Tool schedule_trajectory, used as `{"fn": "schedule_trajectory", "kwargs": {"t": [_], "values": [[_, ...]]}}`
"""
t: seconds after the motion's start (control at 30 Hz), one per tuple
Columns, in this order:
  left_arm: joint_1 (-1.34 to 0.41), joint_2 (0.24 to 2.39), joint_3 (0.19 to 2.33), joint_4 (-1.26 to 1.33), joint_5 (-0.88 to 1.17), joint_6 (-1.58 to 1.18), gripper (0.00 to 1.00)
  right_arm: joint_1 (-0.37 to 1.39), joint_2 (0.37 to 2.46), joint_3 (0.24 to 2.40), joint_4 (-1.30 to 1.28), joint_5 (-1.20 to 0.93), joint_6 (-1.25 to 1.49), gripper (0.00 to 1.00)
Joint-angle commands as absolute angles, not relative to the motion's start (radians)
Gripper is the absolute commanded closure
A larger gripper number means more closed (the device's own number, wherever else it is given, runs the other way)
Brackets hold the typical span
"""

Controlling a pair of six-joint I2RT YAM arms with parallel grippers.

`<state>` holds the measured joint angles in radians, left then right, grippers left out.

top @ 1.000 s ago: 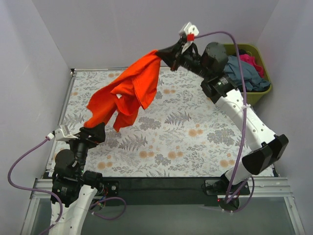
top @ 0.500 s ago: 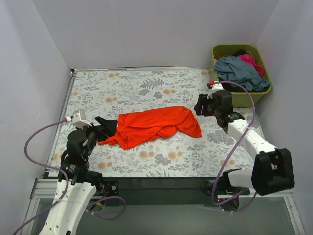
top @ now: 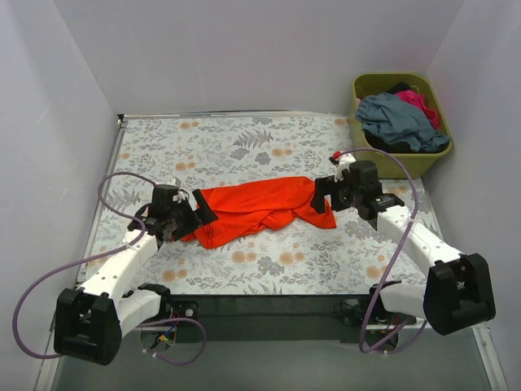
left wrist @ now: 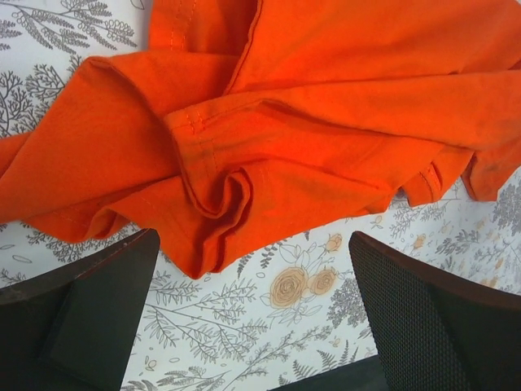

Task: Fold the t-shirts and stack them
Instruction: Move the tshirt to the center of the board

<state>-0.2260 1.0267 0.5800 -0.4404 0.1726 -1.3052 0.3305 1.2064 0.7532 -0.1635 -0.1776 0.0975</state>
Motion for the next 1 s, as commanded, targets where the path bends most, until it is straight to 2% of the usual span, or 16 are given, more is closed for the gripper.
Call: {"fn": "schedule_trajectory", "kwargs": {"t": [0.0,0.17,0.3,0.6,0.97], "values": [[-0.238,1.084,0.641,-0.423,0.158,-1.299,0.02,0.334,1.239,0.753,-0.183,-0.170,0.077,0.18],[-0.262,1.144,0.627,-0.391,0.134,-1.302,0.02,0.336,1.325,0.744,-0.184,-0.150,0.064,0.24],[-0.282,1.177,0.626,-0.382,0.103,-1.296,0.08,0.336,1.388,0.745,-0.186,-0.120,0.060,0.30],[-0.313,1.272,0.670,-0.371,0.034,-1.279,0.20,0.336,1.420,0.733,-0.187,-0.095,0.064,0.33],[-0.318,1.302,0.727,-0.379,-0.055,-1.253,0.21,0.336,1.417,0.727,-0.189,-0.091,0.077,0.39]]}}
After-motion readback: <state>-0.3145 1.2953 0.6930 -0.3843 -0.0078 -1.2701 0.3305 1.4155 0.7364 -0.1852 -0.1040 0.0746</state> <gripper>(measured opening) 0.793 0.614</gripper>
